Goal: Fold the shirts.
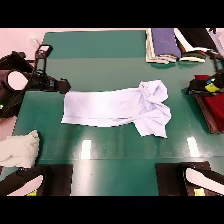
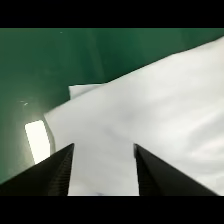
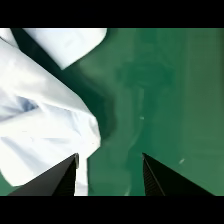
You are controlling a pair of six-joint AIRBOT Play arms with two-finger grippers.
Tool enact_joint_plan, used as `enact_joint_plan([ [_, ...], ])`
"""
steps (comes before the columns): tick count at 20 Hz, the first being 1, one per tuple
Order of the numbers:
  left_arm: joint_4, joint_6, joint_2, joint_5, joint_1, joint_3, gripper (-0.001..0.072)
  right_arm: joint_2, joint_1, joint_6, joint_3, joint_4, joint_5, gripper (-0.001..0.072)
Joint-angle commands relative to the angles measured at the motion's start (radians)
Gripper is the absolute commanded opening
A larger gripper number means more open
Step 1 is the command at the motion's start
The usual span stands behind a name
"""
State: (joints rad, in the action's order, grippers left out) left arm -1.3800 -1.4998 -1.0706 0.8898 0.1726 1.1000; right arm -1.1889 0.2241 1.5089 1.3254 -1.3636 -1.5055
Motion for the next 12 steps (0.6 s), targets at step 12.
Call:
enact_joint_plan([
  [12,0.303,0.139,-0.012,0.139,-0.408,-0.384,0.0453,0.002,0.000,-0.097,0.000,0.164,-0.004,0.0451],
])
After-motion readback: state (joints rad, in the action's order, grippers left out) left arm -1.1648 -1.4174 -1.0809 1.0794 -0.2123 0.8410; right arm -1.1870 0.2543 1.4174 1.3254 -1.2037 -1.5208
